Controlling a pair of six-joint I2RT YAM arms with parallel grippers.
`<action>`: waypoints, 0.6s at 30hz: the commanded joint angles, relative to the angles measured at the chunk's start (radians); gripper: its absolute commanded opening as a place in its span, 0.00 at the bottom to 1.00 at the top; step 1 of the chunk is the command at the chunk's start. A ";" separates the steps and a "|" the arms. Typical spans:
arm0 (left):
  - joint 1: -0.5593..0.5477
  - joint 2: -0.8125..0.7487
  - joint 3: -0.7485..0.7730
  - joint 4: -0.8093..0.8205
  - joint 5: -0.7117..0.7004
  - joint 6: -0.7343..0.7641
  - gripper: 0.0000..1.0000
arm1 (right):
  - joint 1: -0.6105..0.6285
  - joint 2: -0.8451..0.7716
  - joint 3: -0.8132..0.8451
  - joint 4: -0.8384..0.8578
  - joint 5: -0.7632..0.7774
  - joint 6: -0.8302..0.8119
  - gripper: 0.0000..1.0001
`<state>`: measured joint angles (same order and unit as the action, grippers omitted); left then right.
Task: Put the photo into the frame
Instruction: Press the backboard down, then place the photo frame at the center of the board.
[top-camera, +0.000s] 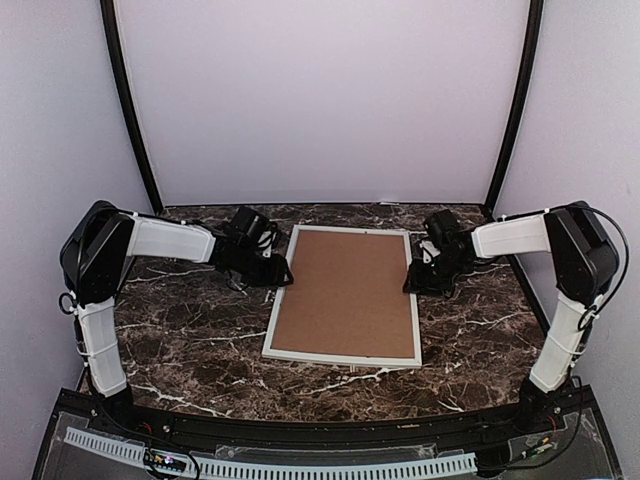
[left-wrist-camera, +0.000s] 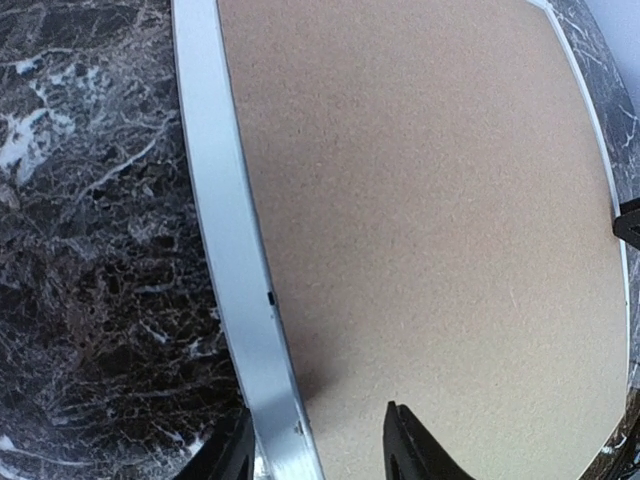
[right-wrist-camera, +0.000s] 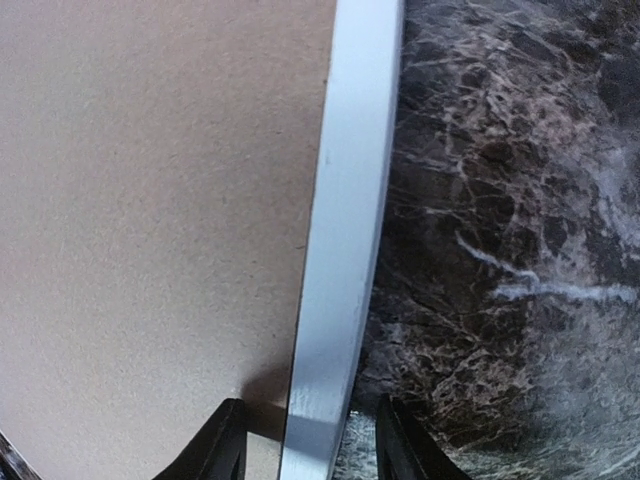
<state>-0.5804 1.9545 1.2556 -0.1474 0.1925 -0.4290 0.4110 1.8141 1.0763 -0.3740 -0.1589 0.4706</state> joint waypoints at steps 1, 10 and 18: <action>-0.003 -0.023 -0.061 0.040 0.042 -0.041 0.43 | 0.004 0.019 -0.023 0.045 -0.025 -0.009 0.38; -0.050 -0.127 -0.201 0.125 0.062 -0.135 0.36 | 0.059 0.004 -0.046 0.058 -0.075 -0.028 0.29; -0.092 -0.298 -0.414 0.196 0.057 -0.253 0.35 | 0.101 -0.059 -0.063 0.036 -0.106 -0.024 0.38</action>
<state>-0.6369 1.7653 0.9184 -0.0162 0.2047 -0.5999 0.4717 1.8030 1.0389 -0.3187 -0.1909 0.4461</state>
